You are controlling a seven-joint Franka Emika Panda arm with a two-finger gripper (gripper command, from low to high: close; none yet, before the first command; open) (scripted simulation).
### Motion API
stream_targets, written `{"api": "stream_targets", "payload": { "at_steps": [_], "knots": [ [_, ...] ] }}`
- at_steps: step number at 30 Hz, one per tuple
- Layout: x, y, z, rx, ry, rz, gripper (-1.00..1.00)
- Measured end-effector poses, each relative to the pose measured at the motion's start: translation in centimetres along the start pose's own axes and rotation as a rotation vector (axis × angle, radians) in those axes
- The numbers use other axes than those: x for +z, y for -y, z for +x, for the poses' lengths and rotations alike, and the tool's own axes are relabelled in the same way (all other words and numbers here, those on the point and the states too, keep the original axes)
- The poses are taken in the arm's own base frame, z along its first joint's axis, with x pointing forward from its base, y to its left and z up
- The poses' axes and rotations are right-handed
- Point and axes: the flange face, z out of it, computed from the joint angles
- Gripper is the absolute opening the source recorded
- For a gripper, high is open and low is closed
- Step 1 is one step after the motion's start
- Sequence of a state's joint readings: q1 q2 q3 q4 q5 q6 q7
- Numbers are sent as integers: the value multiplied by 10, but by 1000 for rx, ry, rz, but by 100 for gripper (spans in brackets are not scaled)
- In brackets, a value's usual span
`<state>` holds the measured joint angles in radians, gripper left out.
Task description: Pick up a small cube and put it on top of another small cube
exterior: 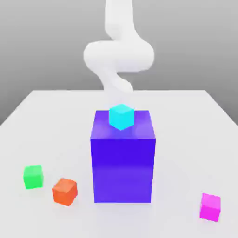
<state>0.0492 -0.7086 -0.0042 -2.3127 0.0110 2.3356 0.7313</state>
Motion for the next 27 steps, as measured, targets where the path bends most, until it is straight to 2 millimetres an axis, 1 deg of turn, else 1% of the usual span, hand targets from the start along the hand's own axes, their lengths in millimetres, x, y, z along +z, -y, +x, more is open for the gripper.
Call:
{"api": "stream_targets", "payload": {
  "at_steps": [3,7,10,14,16,20,23,26,27],
  "knots": [
    [61,14,-19,-118,96,-20,0],
    [135,28,-56,-272,215,-43,0],
    [187,34,-92,-390,302,-59,0],
    [250,36,-149,-551,415,-79,0],
    [279,33,-181,-632,470,-88,0],
    [326,25,-256,-816,583,-98,0],
    [359,4,-302,-929,659,-119,0],
    [387,-20,-350,-1049,734,-135,0],
    [396,-27,-361,-1068,746,-137,0]
  ]
}}
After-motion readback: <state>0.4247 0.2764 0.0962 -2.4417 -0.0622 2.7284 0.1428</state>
